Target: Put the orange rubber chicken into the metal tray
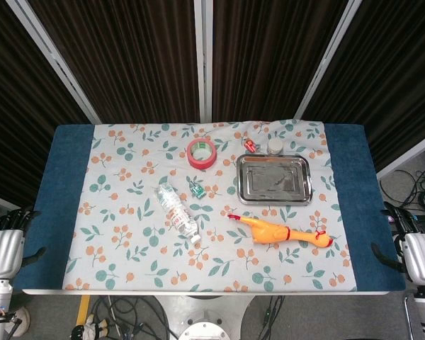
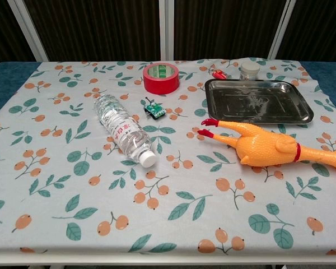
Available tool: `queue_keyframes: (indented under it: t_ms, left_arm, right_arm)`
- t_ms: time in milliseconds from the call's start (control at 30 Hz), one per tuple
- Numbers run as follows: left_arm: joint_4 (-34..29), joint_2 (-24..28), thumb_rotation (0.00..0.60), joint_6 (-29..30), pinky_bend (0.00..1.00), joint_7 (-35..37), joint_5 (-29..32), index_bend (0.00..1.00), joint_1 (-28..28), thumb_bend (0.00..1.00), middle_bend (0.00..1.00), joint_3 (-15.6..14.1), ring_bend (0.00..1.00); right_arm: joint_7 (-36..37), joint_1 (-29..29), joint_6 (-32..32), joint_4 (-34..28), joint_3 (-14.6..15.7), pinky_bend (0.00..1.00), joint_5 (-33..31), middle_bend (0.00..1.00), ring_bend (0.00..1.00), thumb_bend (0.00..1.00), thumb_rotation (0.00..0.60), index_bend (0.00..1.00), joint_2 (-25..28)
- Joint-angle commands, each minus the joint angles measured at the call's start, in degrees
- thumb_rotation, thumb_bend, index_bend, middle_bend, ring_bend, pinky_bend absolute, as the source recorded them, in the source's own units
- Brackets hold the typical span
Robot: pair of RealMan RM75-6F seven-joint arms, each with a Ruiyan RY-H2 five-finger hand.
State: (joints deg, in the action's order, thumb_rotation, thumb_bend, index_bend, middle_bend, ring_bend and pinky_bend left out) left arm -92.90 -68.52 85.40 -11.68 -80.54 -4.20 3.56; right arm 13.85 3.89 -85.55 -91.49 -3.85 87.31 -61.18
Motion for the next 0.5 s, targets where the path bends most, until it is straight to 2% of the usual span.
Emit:
queue_keyframes:
  t_ms: [33,333,433,500]
  left_arm:
    - [-0.3,0.07,0.6,-0.14,0.23,0.08,0.32,0.3,0.04,0.16,0.27,0.1,0.21]
    - [-1.36,0.57,0.6,-1.02,0.23,2.06,0.0,0.3,0.09,0.17,0.27,-0.51,0.21]
    - [-1.48,0.48,0.6,-1.0,0.23,2.5,-0.02,0.3,0.24,0.17,0.27,-0.64,0.21]
    - [-1.43,0.37,0.6,-0.92,0.23,2.96,-0.24,0.3,0.35,0.17,0.27,-0.79,0.21]
  right_arm:
    - [-0.1,0.17,0.25,0.01,-0.05,0.24,-0.03,0.23,0.12,0.23,0.6,0.08,-0.01]
    - [-1.08,1.88,2.95,-0.71,0.39,0.24,0.92,0.23,0.12,0.23,0.6,0.08,0.08]
    - [-4.07,4.27,7.41,-2.1,0.87,0.25,1.1,0.24,0.13,0.18,0.6,0.08,-0.09]
    - [-7.21,6.77,12.52,-2.87,1.23,0.26,0.37,0.25,0.13,0.12,0.6,0.08,-0.48]
